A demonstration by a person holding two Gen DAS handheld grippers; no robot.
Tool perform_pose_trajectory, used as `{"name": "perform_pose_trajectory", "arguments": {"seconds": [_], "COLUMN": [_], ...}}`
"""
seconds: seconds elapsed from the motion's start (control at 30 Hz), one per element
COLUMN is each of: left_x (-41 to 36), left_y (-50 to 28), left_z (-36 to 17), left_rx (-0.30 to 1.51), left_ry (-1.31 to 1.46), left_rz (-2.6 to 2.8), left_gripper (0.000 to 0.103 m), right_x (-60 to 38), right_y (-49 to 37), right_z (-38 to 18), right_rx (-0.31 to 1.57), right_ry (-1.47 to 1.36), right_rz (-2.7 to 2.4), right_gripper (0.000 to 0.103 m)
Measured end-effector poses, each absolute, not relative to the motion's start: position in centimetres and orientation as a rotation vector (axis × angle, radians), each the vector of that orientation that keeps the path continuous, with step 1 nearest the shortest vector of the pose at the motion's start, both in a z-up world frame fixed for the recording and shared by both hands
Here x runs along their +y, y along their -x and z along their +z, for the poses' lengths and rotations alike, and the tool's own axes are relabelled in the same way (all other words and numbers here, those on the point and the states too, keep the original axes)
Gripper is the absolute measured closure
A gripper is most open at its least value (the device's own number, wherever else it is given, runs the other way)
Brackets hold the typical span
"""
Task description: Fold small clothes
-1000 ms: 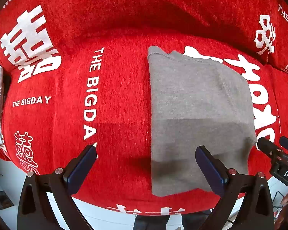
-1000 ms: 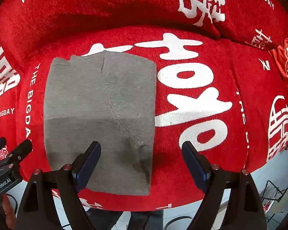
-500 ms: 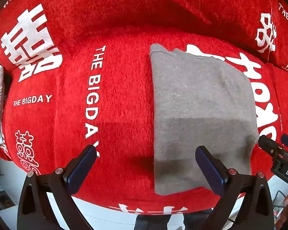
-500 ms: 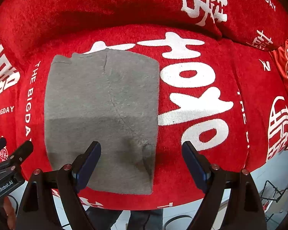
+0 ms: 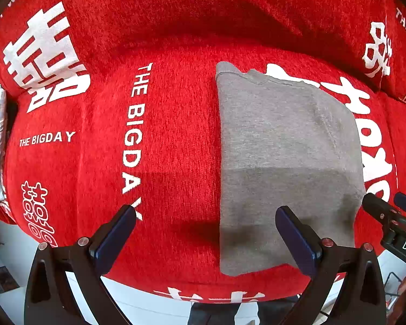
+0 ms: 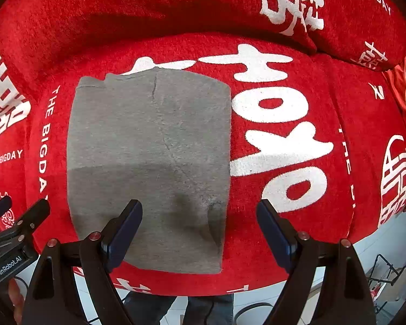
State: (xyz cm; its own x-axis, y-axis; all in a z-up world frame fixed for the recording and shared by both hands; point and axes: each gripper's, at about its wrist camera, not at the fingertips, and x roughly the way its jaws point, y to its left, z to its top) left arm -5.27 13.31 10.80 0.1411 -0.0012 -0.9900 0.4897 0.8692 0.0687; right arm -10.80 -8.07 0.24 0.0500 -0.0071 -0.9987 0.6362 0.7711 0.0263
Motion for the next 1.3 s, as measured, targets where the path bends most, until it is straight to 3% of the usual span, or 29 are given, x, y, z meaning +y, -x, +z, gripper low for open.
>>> {"name": "perform_pose_trajectory", "arguments": {"seconds": [1.3], "left_x": [12.78], "left_y": [5.11], "left_z": [10.34], "left_rx": [1.399], "left_ry": [-0.427], "left_rz": [-0.359], "left_gripper": [0.000], "right_x": [-8.24], "right_y": [10.65], "right_z": [-0.03], "right_rx": [1.464], "right_ry": [-0.549], "right_rz": [-0.524], "right_gripper": [0.015]}}
